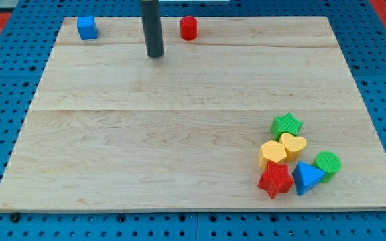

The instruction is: Move the red circle and cube into the group of blocks

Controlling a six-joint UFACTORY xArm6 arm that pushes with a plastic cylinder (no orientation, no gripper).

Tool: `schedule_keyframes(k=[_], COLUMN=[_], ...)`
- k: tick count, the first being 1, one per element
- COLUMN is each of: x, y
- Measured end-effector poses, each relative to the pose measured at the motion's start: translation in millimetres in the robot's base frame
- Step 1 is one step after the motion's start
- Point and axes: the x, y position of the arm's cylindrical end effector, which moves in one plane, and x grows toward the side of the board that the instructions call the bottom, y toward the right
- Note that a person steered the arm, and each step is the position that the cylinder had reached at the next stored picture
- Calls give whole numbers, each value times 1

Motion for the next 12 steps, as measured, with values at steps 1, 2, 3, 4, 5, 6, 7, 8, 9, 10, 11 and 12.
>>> schedule_keyframes(k=[1, 2, 3, 4, 5, 6, 7, 8, 9, 10, 11, 12], x=[-58, -51, -28, 18, 79, 140, 152, 121, 140, 159, 67, 52], y=[34, 132, 214, 244, 218, 222, 222, 228, 244, 235, 130, -29])
